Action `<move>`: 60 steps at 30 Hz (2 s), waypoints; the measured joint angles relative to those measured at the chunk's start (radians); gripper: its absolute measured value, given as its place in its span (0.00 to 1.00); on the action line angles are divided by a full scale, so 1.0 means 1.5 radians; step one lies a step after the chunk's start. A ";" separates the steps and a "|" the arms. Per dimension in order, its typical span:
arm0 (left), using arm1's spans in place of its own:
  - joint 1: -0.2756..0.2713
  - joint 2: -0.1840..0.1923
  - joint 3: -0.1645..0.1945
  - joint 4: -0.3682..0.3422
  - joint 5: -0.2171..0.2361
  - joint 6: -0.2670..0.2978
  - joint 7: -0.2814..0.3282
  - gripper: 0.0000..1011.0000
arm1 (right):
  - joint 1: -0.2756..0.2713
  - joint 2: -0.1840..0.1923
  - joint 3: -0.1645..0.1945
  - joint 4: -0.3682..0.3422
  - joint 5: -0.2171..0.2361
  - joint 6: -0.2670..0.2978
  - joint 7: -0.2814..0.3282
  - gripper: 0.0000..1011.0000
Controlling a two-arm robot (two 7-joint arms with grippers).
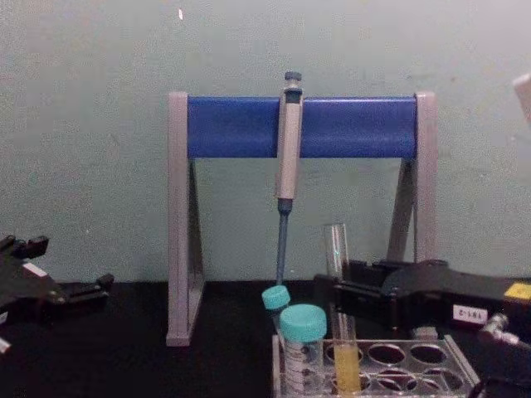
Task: Pick up the test tube from the test tube rack, shake it, then place it back into the test tube rack.
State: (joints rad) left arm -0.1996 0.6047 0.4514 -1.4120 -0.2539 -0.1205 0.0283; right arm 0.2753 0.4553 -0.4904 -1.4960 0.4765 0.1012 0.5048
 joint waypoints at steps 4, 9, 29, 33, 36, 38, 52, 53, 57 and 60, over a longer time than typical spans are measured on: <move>0.000 0.000 0.000 0.000 0.000 0.000 0.000 0.99 | 0.000 0.000 0.000 0.000 0.000 0.000 0.000 0.42; 0.000 0.000 0.000 0.000 0.000 0.000 0.000 0.99 | 0.000 0.000 0.000 0.000 0.001 0.000 0.000 0.25; 0.000 0.000 0.000 0.000 0.000 0.000 0.000 0.99 | -0.010 -0.003 0.007 -0.001 0.000 -0.036 0.000 0.23; 0.000 0.000 0.000 0.000 0.000 0.000 0.000 0.99 | -0.022 -0.006 0.014 -0.004 0.000 -0.066 0.004 0.23; 0.000 0.000 0.000 0.000 0.000 0.000 0.000 0.99 | -0.032 -0.006 0.018 -0.006 0.003 -0.082 0.008 0.23; 0.000 0.000 0.000 0.000 0.000 0.000 0.000 0.99 | -0.040 -0.006 0.021 -0.009 0.006 -0.091 0.011 0.23; 0.000 0.000 0.000 0.000 0.000 0.000 0.000 0.99 | -0.071 0.002 0.050 -0.052 0.015 -0.129 0.010 0.23; 0.000 0.000 0.000 0.000 0.000 0.000 0.000 0.99 | -0.072 0.002 0.052 -0.056 0.015 -0.130 0.010 0.23; 0.000 0.000 0.000 0.000 0.000 0.000 0.000 0.99 | -0.076 0.006 0.064 -0.081 0.017 -0.131 0.005 0.23; 0.000 0.000 0.000 0.000 0.000 0.000 0.000 0.99 | -0.076 0.008 0.069 -0.092 0.020 -0.131 0.004 0.23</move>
State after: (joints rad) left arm -0.1995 0.6047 0.4514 -1.4119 -0.2539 -0.1205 0.0283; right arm 0.1615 0.4673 -0.3873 -1.6333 0.5059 -0.0954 0.5114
